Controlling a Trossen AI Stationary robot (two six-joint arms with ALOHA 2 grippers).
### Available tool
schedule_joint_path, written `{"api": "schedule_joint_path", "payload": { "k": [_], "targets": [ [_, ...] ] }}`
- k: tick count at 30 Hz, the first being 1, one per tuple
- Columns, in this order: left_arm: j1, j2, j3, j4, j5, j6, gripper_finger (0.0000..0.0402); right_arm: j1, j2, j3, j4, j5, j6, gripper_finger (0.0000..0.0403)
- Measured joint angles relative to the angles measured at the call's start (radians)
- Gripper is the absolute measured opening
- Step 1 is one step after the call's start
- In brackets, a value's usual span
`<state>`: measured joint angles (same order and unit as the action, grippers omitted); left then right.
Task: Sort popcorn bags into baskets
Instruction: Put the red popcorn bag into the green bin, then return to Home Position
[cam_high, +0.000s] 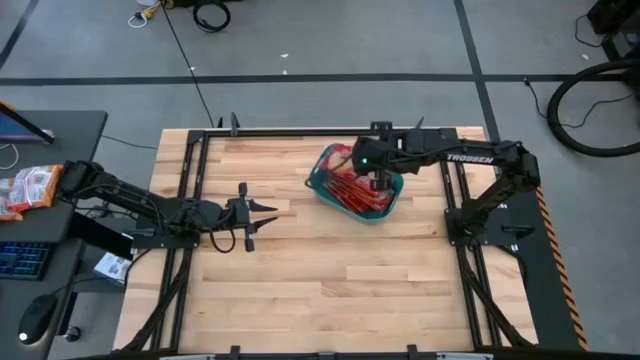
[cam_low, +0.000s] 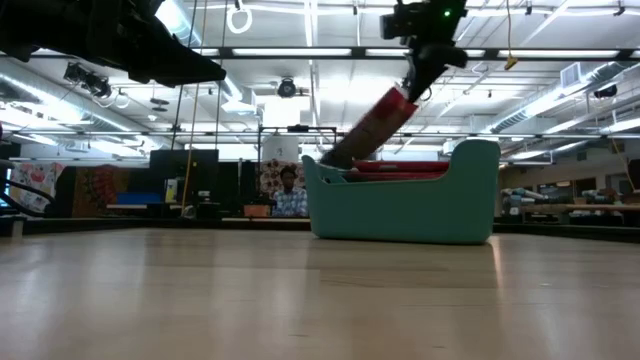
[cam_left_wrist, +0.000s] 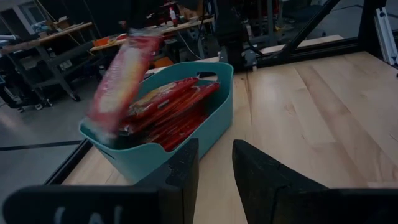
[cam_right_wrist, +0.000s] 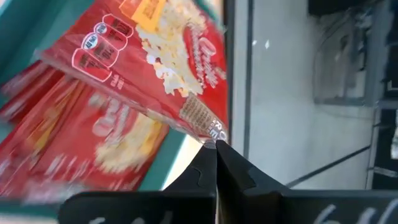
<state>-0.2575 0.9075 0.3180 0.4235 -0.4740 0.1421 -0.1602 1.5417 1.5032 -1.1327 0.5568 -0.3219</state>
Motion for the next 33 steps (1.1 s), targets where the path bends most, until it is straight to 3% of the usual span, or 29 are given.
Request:
{"api": "schedule_joint_path", "payload": {
  "k": [6,10,14,22,28,33],
  "targets": [
    [0.000,0.000,0.000,0.001,0.000,-0.001,0.0102,0.036,0.001,-0.018,-0.167,-0.020,0.111,0.0001],
    [0.000,0.000,0.000,0.002,0.000,-0.001,0.0102,0.036,0.003,-0.054,-0.247,-0.106,0.220,0.0007],
    [0.000,0.000,0.000,0.004,0.000,-0.001,0.0102,0.036,0.003,-0.105,-0.275,-0.185,0.278,0.0023],
    [0.000,0.000,0.000,0.031,0.020,0.007,0.0102,0.036,-0.002,-0.171,-0.332,-0.193,0.382,0.0070],
    [0.000,0.000,0.000,0.033,0.050,0.028,0.0102,0.047,-0.144,-0.180,-0.221,-0.193,0.428,0.0088],
    [0.006,-0.001,0.000,0.027,0.049,0.053,0.0102,0.066,-0.329,-0.292,-0.046,-0.194,0.503,0.0087]
  ]
}}
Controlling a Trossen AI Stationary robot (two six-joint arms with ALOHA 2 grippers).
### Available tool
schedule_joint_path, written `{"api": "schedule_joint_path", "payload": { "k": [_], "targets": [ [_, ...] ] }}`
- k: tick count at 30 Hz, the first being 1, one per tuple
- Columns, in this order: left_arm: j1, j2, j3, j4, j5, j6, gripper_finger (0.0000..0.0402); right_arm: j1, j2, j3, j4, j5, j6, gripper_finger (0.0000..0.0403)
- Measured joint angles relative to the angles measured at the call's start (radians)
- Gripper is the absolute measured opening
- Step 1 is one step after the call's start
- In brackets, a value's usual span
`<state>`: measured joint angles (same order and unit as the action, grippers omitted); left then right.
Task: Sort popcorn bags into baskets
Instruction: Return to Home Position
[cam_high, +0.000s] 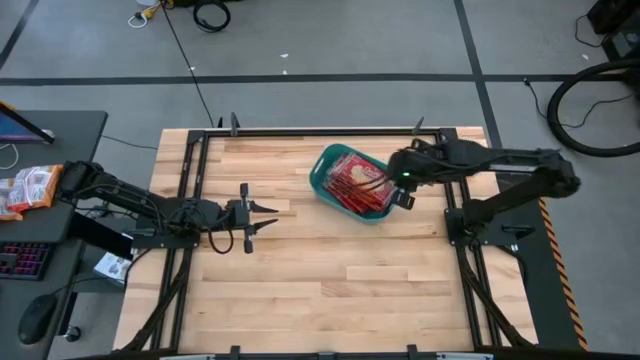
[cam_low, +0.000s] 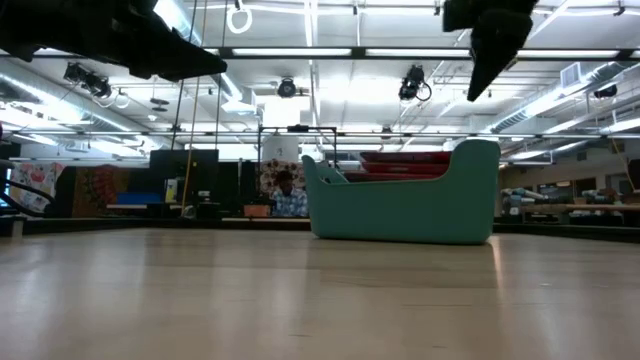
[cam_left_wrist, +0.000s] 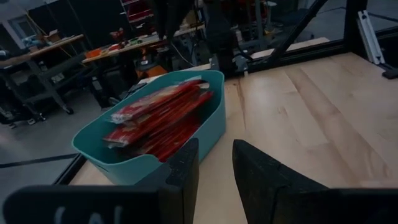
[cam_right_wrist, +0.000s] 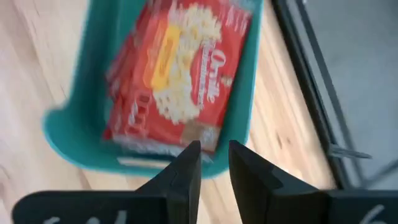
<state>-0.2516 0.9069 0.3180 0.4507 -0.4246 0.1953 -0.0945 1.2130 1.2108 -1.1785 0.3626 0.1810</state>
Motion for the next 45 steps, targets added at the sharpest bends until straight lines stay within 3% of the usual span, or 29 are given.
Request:
{"api": "schedule_joint_path", "payload": {
  "k": [8,18,22,29,35,41,45],
  "targets": [
    [0.037,-0.147,0.000,-0.062,0.001,0.026,0.0102,0.047,-0.278,-0.270,0.279,-0.038,0.137,0.0087],
    [0.132,-0.453,-0.003,-0.326,0.085,-0.066,0.0102,0.061,-0.538,-0.621,0.760,-0.051,0.076,0.0086],
    [0.133,-0.544,-0.076,-0.299,0.079,-0.088,0.0102,0.055,-0.635,-0.753,0.937,-0.051,0.043,0.0086],
    [0.130,-0.676,-0.186,-0.270,-0.020,-0.105,0.0102,0.033,-0.811,-0.944,1.091,-0.109,0.071,0.0086],
    [0.130,-0.783,-0.226,-0.263,-0.027,-0.076,0.0102,0.033,-0.967,-1.120,1.278,-0.115,0.089,0.0086],
    [0.130,-0.904,-0.266,-0.273,-0.024,-0.075,0.0102,0.033,-1.092,-1.181,1.301,-0.118,0.100,0.0086],
    [0.129,-0.900,-0.285,-0.257,-0.011,-0.079,0.0102,0.034,-1.133,-1.205,1.285,-0.128,0.111,0.0086]
  ]
}}
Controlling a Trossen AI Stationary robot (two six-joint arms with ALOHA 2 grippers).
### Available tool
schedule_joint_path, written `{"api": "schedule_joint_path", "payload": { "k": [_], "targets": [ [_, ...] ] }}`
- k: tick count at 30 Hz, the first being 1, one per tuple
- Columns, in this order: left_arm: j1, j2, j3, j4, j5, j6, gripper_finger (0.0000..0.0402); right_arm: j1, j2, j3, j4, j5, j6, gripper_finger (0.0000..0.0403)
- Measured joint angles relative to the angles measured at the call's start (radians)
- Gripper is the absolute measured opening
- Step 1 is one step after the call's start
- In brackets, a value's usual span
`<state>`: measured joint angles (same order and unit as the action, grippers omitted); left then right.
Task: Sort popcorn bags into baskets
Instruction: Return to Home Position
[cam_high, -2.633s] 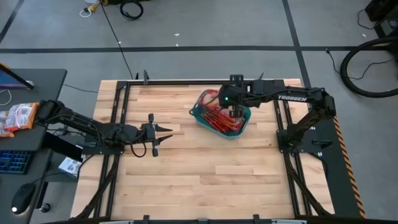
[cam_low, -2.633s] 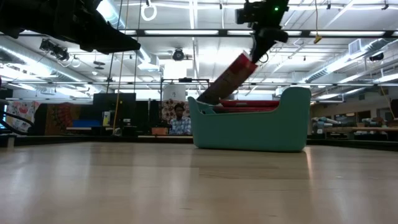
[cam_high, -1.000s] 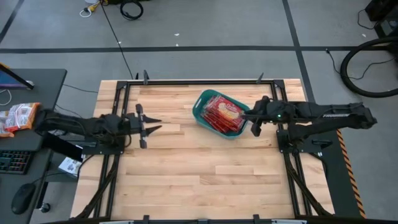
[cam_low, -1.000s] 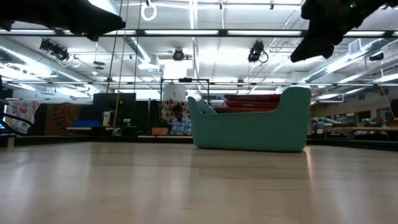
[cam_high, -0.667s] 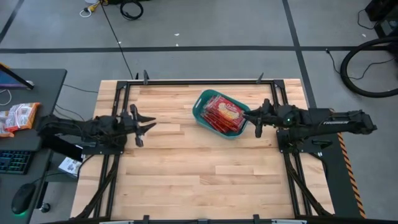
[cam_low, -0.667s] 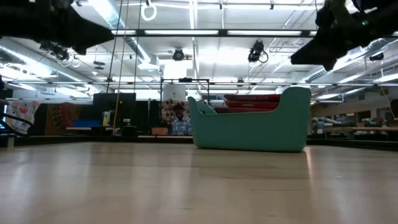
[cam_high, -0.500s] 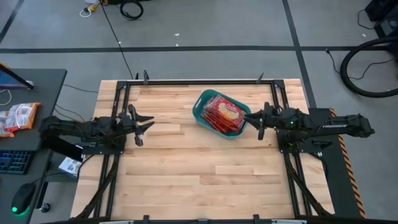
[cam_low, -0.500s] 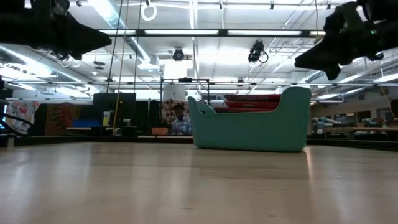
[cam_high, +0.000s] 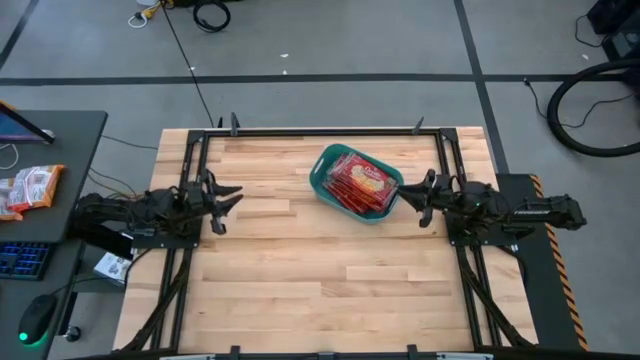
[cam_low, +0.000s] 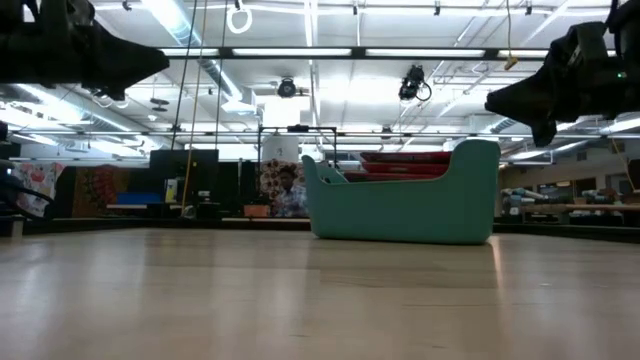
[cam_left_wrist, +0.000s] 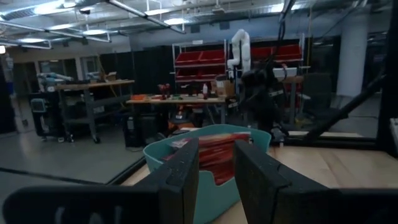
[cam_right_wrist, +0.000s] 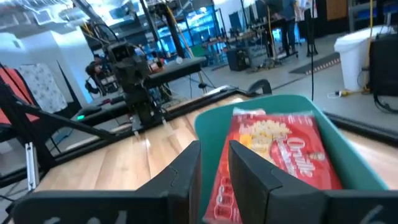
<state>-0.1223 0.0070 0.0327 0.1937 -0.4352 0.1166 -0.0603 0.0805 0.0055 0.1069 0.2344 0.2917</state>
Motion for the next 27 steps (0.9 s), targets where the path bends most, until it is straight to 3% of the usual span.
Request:
{"api": "schedule_joint_path", "payload": {
  "k": [9,18,27],
  "targets": [
    [0.000,-0.001,-0.009,0.012,0.021,-0.010,0.0102,0.000,-0.002,0.000,-0.027,0.000,0.023,0.0086],
    [0.000,-0.001,-0.009,0.012,0.021,-0.233,0.0102,0.000,-0.002,0.000,-0.026,0.000,0.021,0.0086],
    [0.000,-0.001,-0.009,0.012,0.021,-0.236,0.0103,0.000,-0.002,0.000,-0.027,-0.001,0.020,0.0086]
  ]
}}
